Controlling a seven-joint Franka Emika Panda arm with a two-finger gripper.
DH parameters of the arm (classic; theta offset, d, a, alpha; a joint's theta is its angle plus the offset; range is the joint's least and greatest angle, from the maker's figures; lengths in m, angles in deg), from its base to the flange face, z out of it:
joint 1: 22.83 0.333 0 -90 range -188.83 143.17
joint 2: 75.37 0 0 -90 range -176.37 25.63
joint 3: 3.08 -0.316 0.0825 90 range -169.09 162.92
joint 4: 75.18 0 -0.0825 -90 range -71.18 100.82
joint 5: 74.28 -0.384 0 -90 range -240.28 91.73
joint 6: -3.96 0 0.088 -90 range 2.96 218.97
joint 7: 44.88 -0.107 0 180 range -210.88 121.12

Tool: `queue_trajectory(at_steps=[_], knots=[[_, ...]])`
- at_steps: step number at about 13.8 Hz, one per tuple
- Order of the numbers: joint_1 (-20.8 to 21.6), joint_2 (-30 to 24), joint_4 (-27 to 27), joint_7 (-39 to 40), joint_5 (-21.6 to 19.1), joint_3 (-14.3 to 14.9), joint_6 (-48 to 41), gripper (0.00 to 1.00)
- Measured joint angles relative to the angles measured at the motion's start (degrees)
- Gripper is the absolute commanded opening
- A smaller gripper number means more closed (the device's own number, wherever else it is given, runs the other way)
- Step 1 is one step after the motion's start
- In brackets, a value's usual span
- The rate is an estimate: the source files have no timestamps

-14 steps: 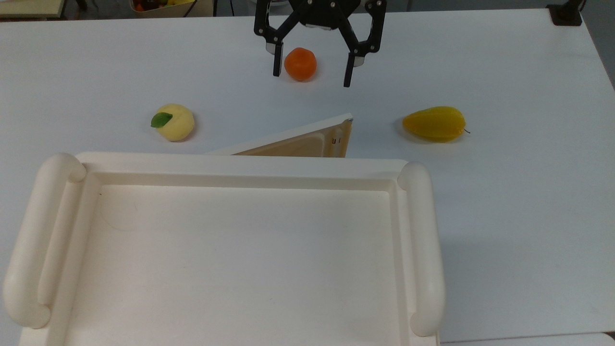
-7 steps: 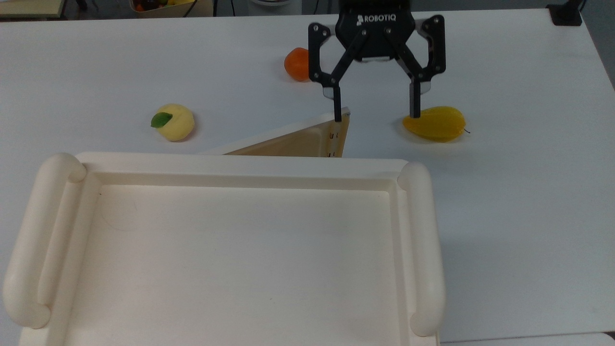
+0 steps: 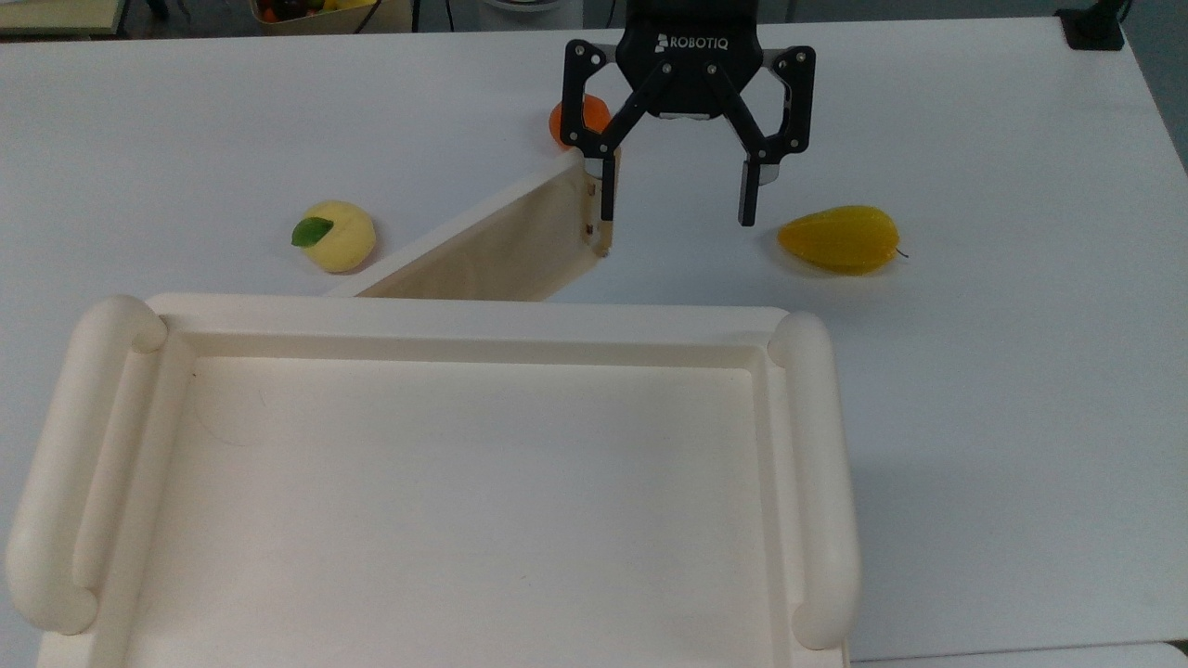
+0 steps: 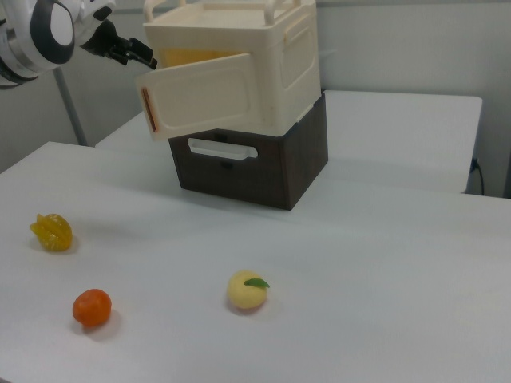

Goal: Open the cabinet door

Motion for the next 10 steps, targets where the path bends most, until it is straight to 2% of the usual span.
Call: queue_trajectory(at_steps=[8, 10], knots=[[-0.7, -4.8, 0.0, 0.0, 0.0, 0.2, -26.3, 0.91], [-1.9, -4.8, 0.9, 0.3, -0.3, 0.4, -31.6, 0.91]])
